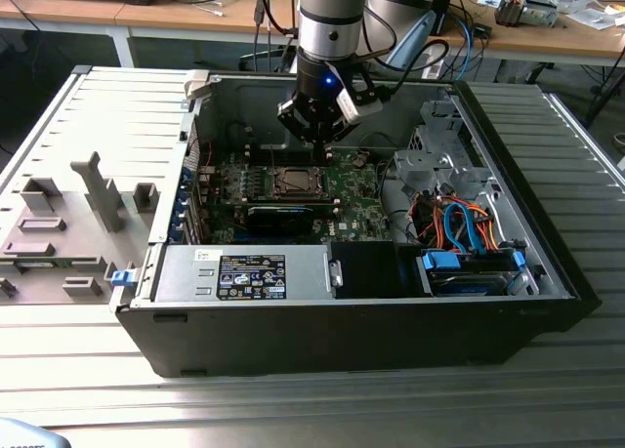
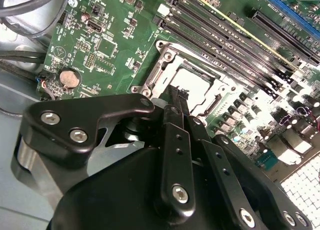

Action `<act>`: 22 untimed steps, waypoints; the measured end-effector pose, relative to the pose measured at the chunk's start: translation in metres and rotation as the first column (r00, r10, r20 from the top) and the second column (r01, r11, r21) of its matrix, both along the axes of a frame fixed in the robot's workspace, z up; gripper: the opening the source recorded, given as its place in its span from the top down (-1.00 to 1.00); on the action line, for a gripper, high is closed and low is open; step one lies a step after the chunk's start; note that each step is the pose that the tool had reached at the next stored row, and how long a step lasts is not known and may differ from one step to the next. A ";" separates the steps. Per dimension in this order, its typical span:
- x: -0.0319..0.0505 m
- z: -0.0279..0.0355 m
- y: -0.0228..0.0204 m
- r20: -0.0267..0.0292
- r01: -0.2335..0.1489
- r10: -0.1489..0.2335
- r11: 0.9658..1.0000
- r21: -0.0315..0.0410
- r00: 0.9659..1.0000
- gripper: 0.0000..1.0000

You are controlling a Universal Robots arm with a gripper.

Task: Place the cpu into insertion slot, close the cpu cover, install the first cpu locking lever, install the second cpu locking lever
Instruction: 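Install the first cpu locking lever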

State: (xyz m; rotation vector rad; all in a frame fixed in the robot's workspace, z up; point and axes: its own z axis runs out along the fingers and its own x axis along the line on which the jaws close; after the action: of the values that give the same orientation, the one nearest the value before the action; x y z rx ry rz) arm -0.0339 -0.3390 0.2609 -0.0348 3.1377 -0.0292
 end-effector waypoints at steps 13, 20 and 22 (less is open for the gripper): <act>0.0000 0.0000 0.0000 0.000 -0.021 0.021 1.000 0.000 1.000 0.79; 0.0000 0.0000 0.0000 0.000 -0.030 0.030 1.000 0.000 1.000 0.79; 0.0000 0.0000 0.0000 0.000 -0.032 0.032 0.999 0.000 0.999 0.79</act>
State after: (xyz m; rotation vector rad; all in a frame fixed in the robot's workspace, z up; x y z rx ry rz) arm -0.0339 -0.3390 0.2609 -0.0850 3.1363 -0.0291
